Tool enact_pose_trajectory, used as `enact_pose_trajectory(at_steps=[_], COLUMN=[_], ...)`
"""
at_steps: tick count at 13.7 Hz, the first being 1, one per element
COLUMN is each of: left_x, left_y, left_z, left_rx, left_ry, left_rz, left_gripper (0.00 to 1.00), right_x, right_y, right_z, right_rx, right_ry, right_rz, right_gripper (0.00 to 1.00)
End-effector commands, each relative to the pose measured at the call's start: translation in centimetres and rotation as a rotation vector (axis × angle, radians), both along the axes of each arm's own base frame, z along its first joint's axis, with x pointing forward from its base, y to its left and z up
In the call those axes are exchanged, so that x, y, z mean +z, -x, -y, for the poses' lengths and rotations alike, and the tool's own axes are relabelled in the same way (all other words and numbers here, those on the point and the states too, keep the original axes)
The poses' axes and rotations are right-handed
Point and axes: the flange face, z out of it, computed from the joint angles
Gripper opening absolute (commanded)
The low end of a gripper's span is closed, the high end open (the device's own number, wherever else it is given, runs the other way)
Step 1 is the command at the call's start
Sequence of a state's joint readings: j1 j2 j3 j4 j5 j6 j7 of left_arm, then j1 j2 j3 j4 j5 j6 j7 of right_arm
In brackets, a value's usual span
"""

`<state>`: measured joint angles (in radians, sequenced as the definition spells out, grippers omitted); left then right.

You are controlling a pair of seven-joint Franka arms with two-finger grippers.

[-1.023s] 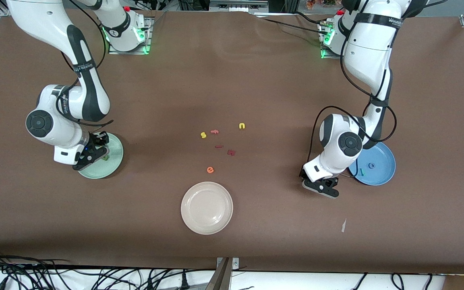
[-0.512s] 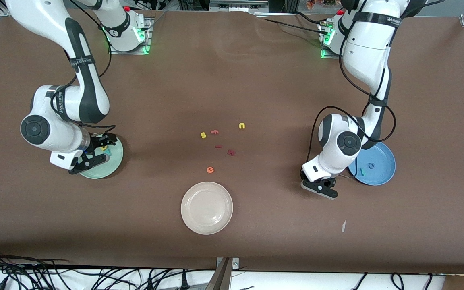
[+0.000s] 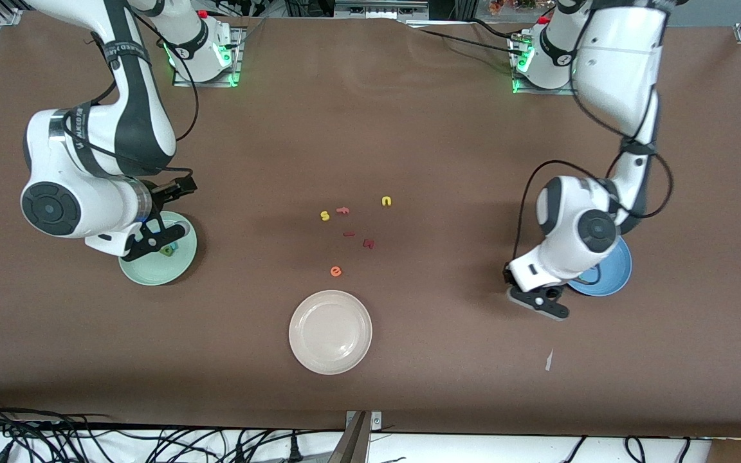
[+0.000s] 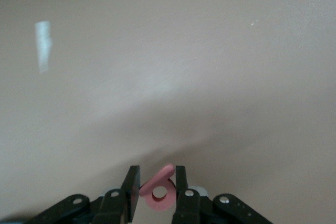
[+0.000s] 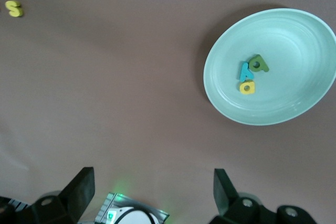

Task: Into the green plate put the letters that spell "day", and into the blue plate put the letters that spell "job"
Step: 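Place the cyan Y and pink 6 on the green and blue plates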

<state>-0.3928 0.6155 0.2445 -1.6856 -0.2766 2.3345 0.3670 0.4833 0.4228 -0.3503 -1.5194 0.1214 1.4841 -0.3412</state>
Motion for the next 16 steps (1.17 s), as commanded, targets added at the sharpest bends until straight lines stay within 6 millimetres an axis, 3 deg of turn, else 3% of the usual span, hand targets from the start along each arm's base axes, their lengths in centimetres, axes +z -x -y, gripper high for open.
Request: enact_pose_trajectory(at_steps=[1,3,6,7,8,10,11,13,14,16], left_x=[2.7,3.2,1.9,1.3,0.7,0.9,1.1,1.9,2.0,2.8], left_y=[3.6,6.1,9.5,10.3,10.9,11.1,11.0,11.0,11.0,12.0], left_z=[-6.8,-11.3,-14.3,-14.6,-14.5,-14.4,-14.5,-15.5,-16.0,-17.9], left_rx=[0.007,0.003,0.002,0.009,0.013,0.015,0.015,0.036,0.050,0.086], left_ry=[0.045,0.059,0.055,0.057,0.059,0.061,0.062,0.066,0.066,0.077], left_rz=[-0.060,-0.075,-0.126,-0.145,-0.161,-0.160,-0.155,-0.142,-0.137,-0.133], left_gripper=[0.26,0.26,0.30,0.39,0.55,0.88,1.00,1.00,1.00,1.00], right_x=[3.5,6.9,10.8,11.9,13.1,14.5,15.1,15.7,16.4,17.0], right_y=[0.8,1.8,3.6,4.8,5.2,5.3,4.5,3.6,3.5,3.4], right_z=[-0.5,-1.6,-1.5,-1.7,-1.7,-1.9,-0.9,0.4,2.4,4.3], right_rx=[0.025,0.064,0.146,0.200,0.200,0.157,0.129,0.070,-0.024,-0.160], right_ry=[-0.007,0.022,0.072,0.100,0.090,0.008,-0.021,-0.021,-0.033,-0.084], right_rz=[0.019,0.078,0.157,0.179,0.202,0.235,0.283,0.347,0.361,0.363], right_gripper=[1.00,1.00,1.00,1.00,1.00,1.00,1.00,1.00,1.00,1.00])
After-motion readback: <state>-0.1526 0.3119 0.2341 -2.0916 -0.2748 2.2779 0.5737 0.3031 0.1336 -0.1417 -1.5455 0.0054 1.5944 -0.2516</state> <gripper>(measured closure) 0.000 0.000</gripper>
